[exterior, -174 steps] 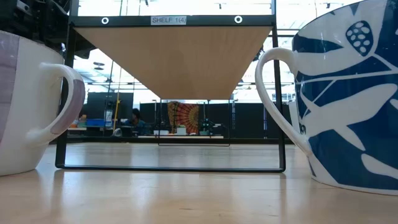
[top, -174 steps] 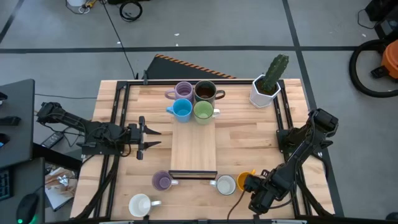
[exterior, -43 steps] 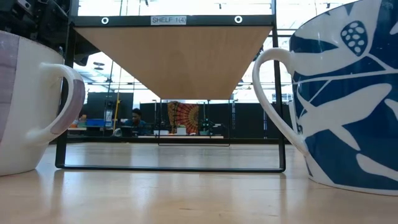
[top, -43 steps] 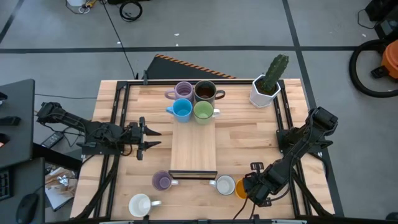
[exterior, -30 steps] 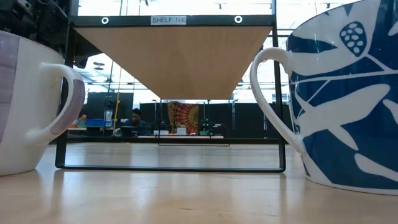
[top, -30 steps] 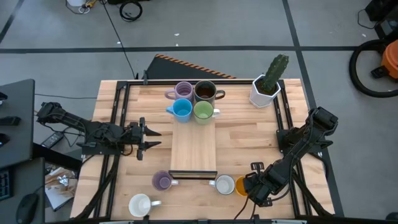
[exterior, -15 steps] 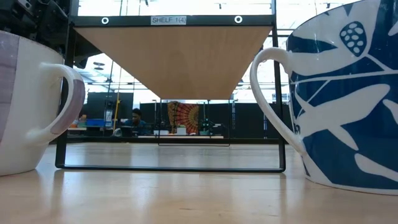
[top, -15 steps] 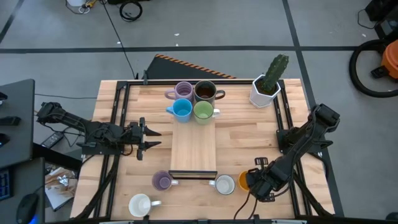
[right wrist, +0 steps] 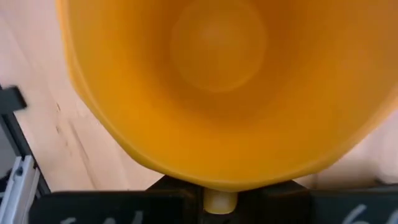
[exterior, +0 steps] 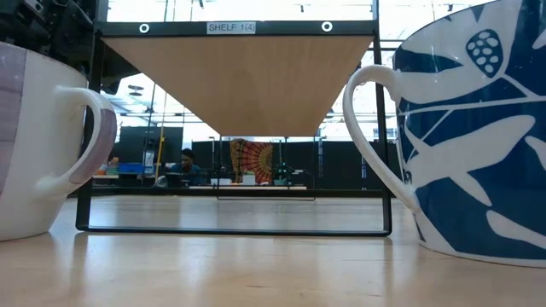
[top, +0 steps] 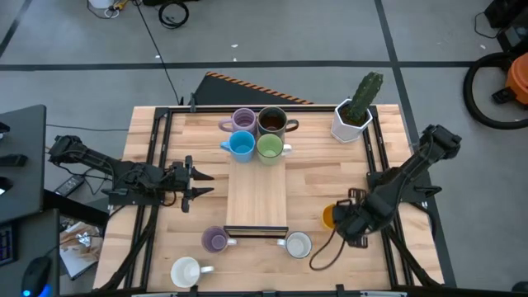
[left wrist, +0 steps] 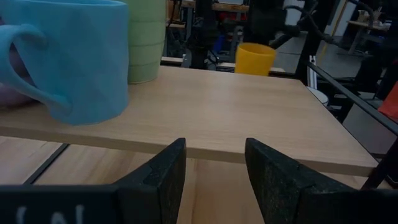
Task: Place coffee mugs
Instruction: Put the yellow mug on the shelf
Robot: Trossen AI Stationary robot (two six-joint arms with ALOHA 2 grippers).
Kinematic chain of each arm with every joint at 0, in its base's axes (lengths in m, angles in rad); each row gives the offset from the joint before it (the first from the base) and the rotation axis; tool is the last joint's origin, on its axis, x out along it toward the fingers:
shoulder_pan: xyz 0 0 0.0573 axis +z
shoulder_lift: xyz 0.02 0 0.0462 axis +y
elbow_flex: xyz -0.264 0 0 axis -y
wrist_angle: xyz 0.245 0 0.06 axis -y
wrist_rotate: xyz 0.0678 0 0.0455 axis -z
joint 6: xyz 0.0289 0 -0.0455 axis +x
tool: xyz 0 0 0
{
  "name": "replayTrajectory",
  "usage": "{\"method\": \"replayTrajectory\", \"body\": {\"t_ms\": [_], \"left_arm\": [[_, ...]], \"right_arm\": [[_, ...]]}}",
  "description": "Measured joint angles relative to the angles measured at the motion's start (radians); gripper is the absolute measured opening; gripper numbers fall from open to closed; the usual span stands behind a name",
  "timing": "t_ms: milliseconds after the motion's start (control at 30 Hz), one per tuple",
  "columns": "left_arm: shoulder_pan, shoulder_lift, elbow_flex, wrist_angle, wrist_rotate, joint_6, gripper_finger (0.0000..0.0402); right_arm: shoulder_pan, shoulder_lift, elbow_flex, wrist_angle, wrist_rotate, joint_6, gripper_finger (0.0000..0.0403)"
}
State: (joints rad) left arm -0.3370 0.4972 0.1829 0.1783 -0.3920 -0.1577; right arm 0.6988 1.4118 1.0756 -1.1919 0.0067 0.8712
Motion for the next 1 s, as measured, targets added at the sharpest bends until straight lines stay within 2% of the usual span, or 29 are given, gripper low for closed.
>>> {"method": "replayTrajectory", "body": {"t_ms": [133,300,400,667,1000], "left_arm": [[0.0,0.0,0.0,0.0,0.0,0.0,0.0172],[0.0,0.0,0.0,-0.002,0.0,0.0,0.0172],[0.0,0.0,0.0,-0.002,0.0,-0.015,0.0172],[0.0,0.0,0.0,-0.036,0.0,-0.023,0.0172],[0.0,0.0,0.0,-0.038,0.0,-0.02,0.0172]], "right_arm": [[-0.078,-0.042,0.037,-0.091,0.013,-0.021,0.0054],[-0.162,-0.046,0.144,-0.195,0.131,-0.1,0.0054],[-0.216,-0.024,0.22,-0.217,0.158,-0.16,0.0054],[-0.339,0.087,0.459,-0.232,0.157,-0.332,0.0054],[-0.447,0.296,0.717,-0.234,0.157,-0.537,0.0054]]}}
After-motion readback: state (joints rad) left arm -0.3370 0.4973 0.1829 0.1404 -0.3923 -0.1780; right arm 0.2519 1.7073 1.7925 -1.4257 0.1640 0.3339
